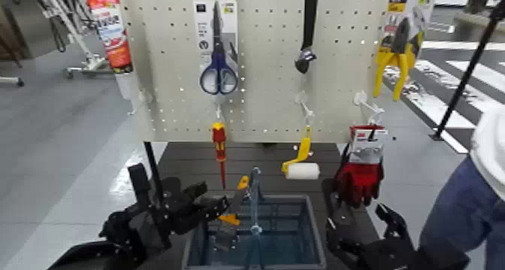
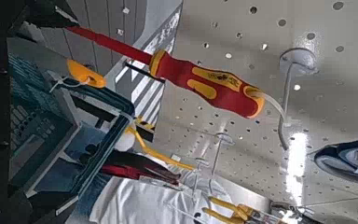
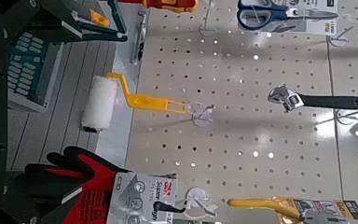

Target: Put the yellow paint brush into the crate.

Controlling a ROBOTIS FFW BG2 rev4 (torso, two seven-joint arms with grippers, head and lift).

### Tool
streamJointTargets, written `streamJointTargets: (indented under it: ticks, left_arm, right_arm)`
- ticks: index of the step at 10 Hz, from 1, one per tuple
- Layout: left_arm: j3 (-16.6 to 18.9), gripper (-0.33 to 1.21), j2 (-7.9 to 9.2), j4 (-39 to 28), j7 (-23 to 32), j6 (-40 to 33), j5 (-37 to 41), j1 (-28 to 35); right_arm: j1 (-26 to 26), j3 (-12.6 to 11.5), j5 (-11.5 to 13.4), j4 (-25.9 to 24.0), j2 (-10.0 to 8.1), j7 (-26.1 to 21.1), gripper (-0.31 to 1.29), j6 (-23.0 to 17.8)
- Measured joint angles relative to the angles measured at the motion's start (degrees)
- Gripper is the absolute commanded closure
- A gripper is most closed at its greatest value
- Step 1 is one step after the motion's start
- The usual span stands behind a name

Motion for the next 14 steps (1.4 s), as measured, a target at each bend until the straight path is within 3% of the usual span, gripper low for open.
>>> streamJointTargets:
  ticks: [2,5,8,12,14]
  left_arm:
    - [1.7,-0.14,-0.67,-6.5,5.3,0.0,-2.7,5.3]
    - [5.0,-0.14,-3.53,-17.7,14.6,-2.3,-8.9,15.5]
    - [4.7,-0.14,-5.53,-25.0,24.5,-6.6,-13.6,23.9]
    - [0.2,-0.14,-5.82,-29.1,38.4,-17.6,-18.0,32.5]
    - [0.3,-0.13,-5.82,-29.8,38.7,-20.9,-20.4,35.1]
  right_arm:
    - [0.2,-0.1,0.0,-0.1,0.06,0.0,0.16,-0.2]
    - [0.8,-0.6,0.0,-0.4,0.07,0.0,0.16,-0.3]
    - [1.4,-1.1,0.0,-0.9,-0.03,-0.1,0.15,-0.5]
    - [2.6,-1.8,0.3,-1.4,-0.11,-1.2,0.15,-1.1]
    - [4.0,-2.5,0.8,-2.0,0.04,-2.7,0.15,-1.6]
